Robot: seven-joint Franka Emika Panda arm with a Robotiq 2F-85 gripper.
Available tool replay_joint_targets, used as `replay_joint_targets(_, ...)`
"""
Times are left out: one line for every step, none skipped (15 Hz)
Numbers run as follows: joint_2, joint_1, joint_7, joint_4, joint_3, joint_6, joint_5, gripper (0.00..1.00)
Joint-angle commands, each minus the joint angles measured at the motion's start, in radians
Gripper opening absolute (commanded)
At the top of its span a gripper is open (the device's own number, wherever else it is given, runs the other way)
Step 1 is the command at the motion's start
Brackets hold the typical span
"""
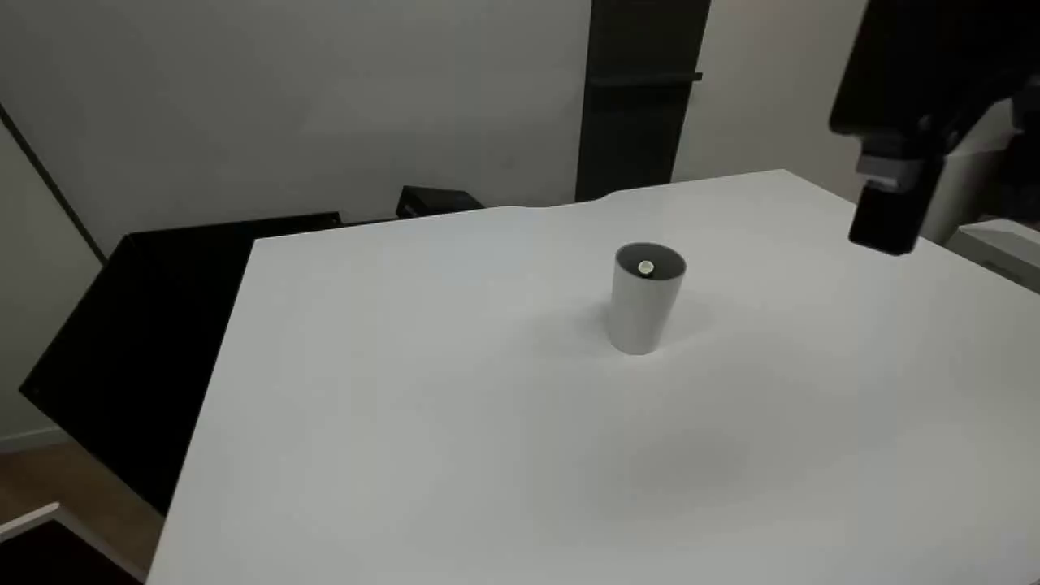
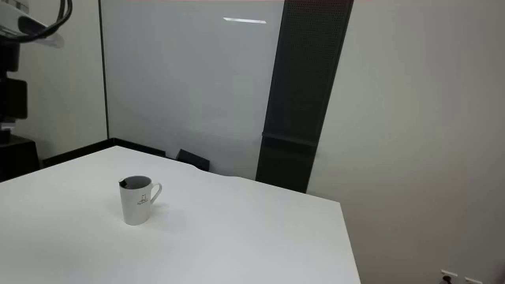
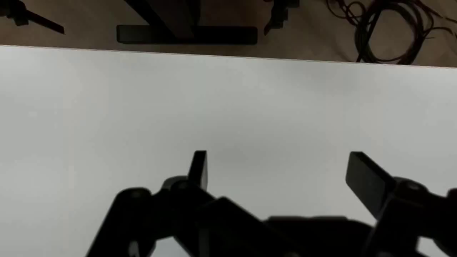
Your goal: Remove the marker from the mug and put it on the table
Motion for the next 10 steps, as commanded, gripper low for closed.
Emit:
replay_joint_targets(0.001, 0.008, 0.002, 0.001, -0.008, -0.001, -0.002, 1.0)
replay_joint_targets(0.001, 0.008, 0.002, 0.001, -0.008, -0.001, -0.002, 1.0)
replay_joint_targets(0.001, 0.008, 0.002, 0.001, -0.008, -0.001, -0.002, 1.0)
replay_joint_targets(0.001, 0.008, 0.002, 0.001, -0.008, -0.001, -0.002, 1.0)
replay_joint_targets(0.001, 0.008, 0.002, 0.001, -0.008, -0.001, -0.002, 1.0)
replay_joint_targets(0.007, -0.004, 0.026, 0.013, -0.005, 0.003, -0.037, 1.0)
replay_joint_targets(0.009, -0.015, 0.039, 0.021, -0.003, 0.011, -0.082, 1.0)
replay_joint_targets(0.011, -0.027, 0.054, 0.028, 0.002, 0.029, -0.145, 1.0)
replay_joint_targets(0.014, -0.034, 0.049, 0.035, 0.001, 0.041, -0.195, 1.0)
replay_joint_targets(0.019, -0.043, 0.046, 0.042, -0.002, 0.063, -0.242, 1.0)
